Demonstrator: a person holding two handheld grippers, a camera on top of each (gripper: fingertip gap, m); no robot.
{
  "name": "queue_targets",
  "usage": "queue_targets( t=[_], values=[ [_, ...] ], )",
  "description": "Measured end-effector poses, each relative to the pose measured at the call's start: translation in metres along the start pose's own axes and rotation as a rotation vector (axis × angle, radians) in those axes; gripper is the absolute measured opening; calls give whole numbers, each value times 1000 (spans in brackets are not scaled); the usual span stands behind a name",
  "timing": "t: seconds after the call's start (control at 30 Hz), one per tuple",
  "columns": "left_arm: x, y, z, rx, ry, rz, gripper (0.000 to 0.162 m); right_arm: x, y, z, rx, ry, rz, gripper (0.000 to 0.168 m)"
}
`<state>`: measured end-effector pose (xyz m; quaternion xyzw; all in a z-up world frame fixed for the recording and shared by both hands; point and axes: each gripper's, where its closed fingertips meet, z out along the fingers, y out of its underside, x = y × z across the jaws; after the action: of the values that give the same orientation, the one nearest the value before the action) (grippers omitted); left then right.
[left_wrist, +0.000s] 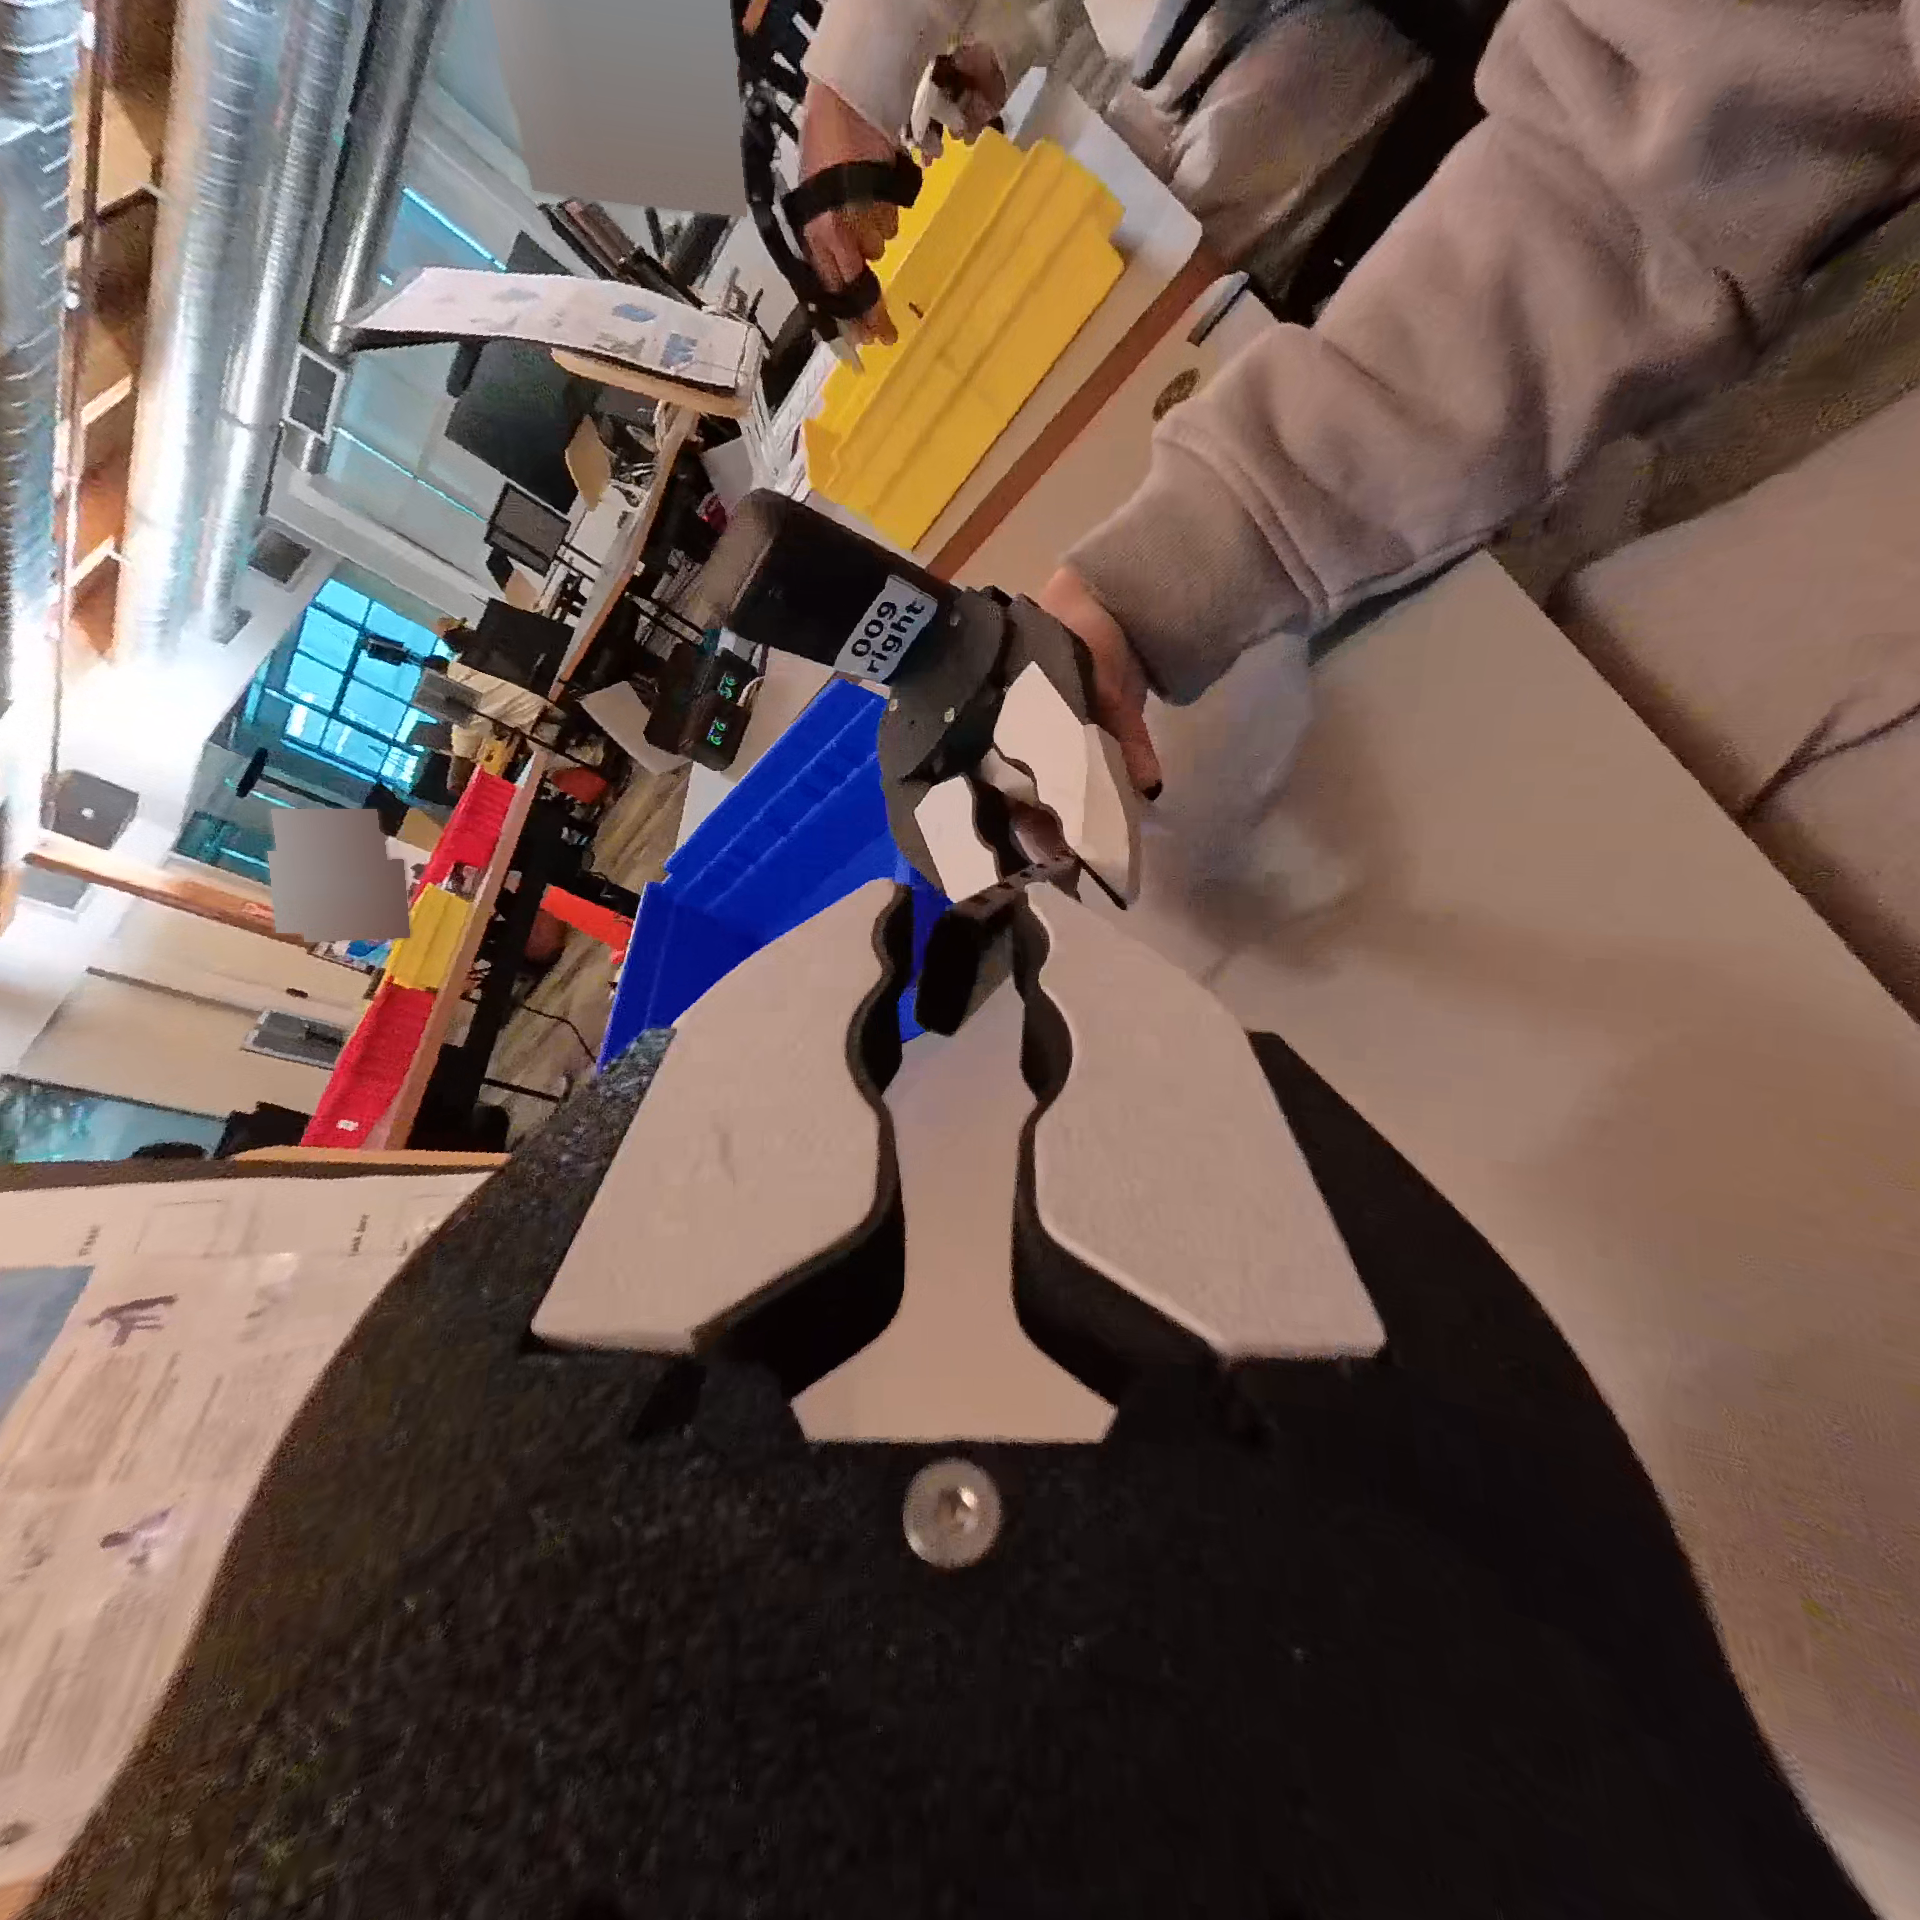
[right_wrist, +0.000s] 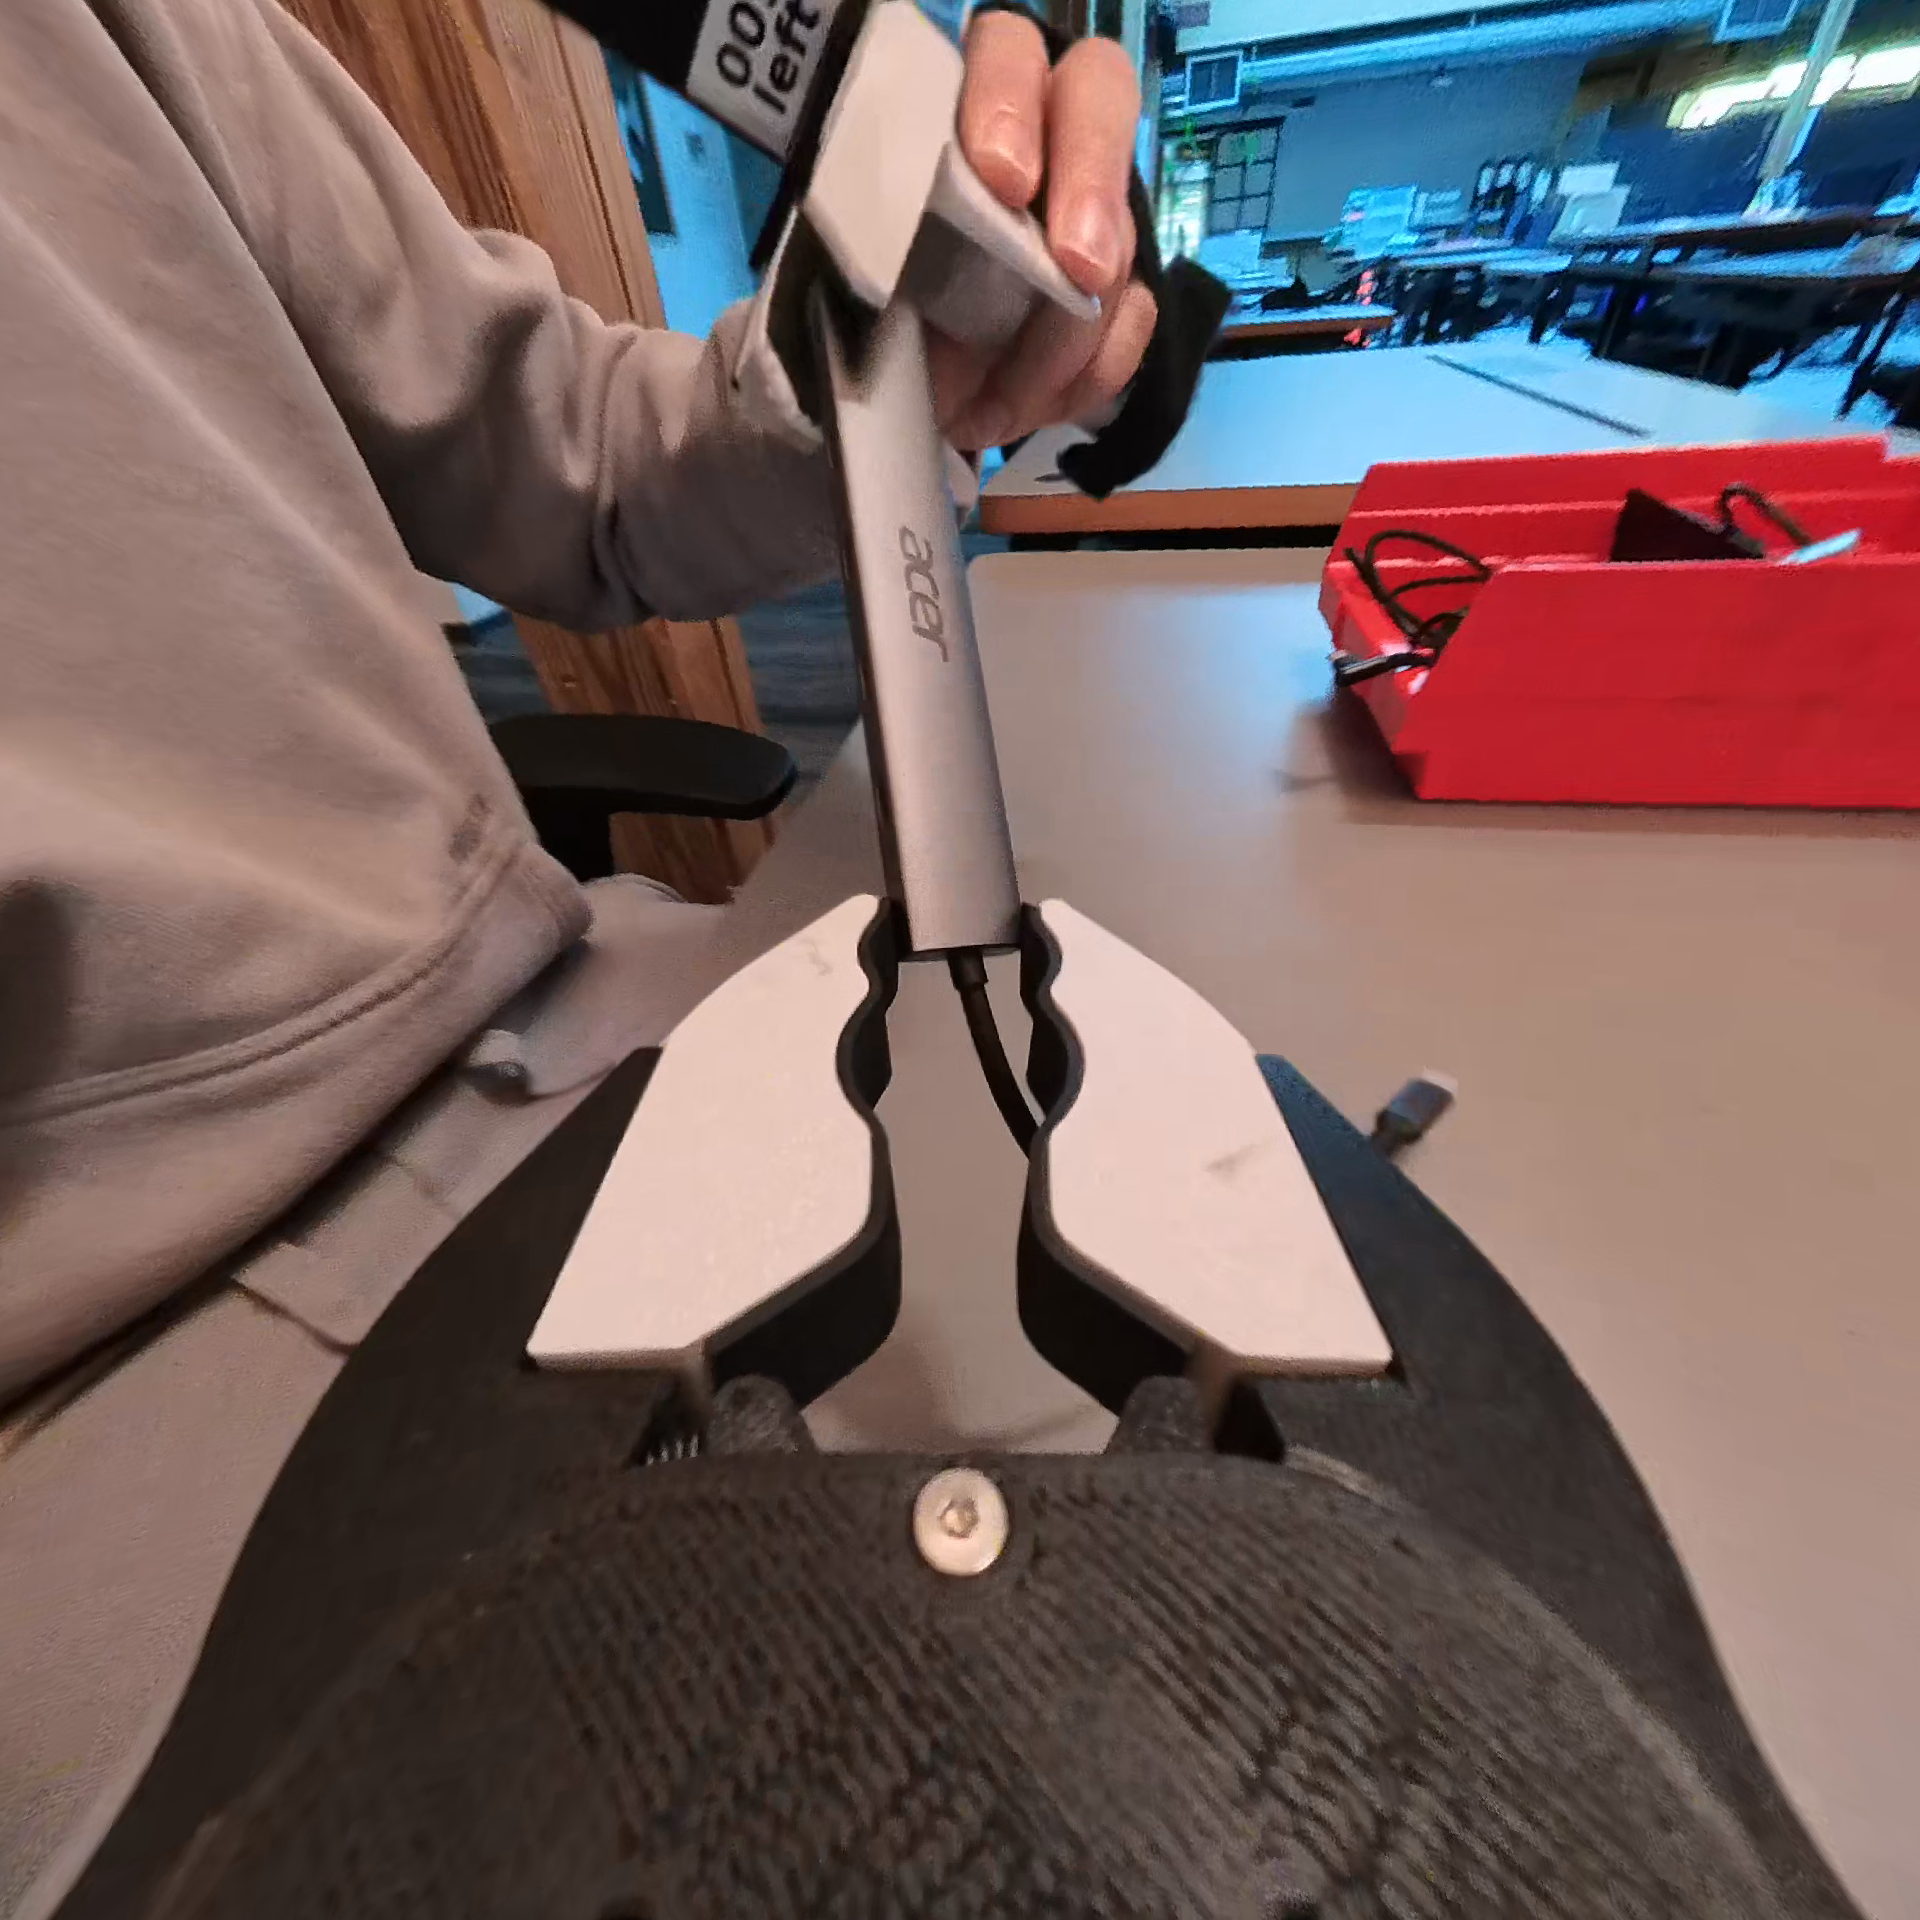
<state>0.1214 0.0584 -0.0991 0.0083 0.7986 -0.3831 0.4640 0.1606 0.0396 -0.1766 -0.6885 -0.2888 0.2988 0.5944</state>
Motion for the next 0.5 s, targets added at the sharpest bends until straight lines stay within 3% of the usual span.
queue_targets(
  t=[0.03,0.17,0.37,0.5],
  values=[
    [-2,0,0,8,-15,-43,23,2,0,0,-4,21,-39,22],
    [-15,12,-2,10,-137,-281,48,13,-6,-4,1,131,-164,23],
    [1,36,0,-50,-92,-679,46,35,-11,-10,-130,356,-360,22],
    [7,52,3,-79,-71,-786,37,35,-16,0,-149,383,-389,23]
  ],
)
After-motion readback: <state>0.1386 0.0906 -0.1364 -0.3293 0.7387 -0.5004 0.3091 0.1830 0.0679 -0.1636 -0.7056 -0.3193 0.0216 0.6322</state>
